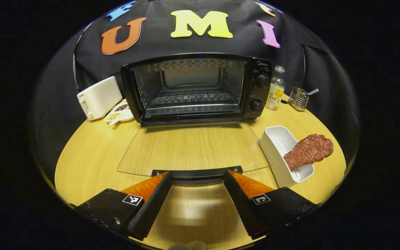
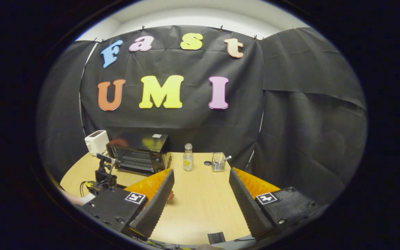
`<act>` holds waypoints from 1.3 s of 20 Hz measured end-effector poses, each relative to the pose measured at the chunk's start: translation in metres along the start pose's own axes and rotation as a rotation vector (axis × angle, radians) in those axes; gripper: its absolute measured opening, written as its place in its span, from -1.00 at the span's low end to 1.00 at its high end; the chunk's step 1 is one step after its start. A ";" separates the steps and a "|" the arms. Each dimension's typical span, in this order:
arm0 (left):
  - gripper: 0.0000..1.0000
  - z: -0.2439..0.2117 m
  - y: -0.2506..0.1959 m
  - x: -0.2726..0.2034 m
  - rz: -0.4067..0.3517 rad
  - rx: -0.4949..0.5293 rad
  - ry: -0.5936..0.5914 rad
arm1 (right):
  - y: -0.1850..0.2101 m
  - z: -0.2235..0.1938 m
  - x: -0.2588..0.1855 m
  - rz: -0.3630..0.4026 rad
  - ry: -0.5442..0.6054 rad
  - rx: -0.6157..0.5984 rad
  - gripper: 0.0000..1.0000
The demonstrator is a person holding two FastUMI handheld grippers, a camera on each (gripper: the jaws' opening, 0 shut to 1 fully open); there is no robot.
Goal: Open the electric oven with the left hand, put the food in, and close the electric oven.
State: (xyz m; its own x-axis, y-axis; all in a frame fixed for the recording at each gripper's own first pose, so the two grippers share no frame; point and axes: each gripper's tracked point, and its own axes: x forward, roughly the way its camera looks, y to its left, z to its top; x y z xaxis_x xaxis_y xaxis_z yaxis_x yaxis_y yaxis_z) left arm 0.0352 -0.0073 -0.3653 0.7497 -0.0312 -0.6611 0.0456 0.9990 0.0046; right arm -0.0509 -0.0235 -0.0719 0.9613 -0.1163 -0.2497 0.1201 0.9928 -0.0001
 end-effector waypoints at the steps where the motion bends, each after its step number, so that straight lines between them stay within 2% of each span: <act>1: 0.95 -0.002 0.000 0.001 0.000 0.005 0.003 | 0.000 -0.001 -0.001 -0.003 0.002 0.000 0.99; 8: 0.94 0.000 0.006 -0.009 -0.005 0.015 -0.008 | 0.004 -0.023 0.010 0.014 0.034 0.013 1.00; 15: 0.94 0.012 0.028 -0.056 0.019 0.062 -0.072 | 0.022 -0.092 0.064 0.110 0.195 0.085 1.00; 20: 0.94 0.038 0.030 -0.104 0.000 0.071 -0.148 | 0.056 -0.153 0.126 0.244 0.358 0.125 0.96; 24: 0.94 0.061 0.037 -0.142 0.029 0.055 -0.194 | 0.086 -0.184 0.166 0.368 0.480 0.177 0.91; 25: 0.93 0.065 0.038 -0.149 0.037 0.042 -0.203 | 0.096 -0.190 0.177 0.398 0.512 0.204 0.76; 26: 0.93 0.070 0.038 -0.156 0.047 0.033 -0.210 | 0.105 -0.198 0.186 0.425 0.542 0.226 0.87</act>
State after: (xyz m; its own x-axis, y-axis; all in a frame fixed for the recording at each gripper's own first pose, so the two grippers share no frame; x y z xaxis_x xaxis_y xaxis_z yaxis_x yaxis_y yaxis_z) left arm -0.0337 0.0330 -0.2096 0.8726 0.0054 -0.4884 0.0267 0.9979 0.0586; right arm 0.0920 0.0649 -0.3097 0.6853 0.3672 -0.6289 -0.1319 0.9119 0.3887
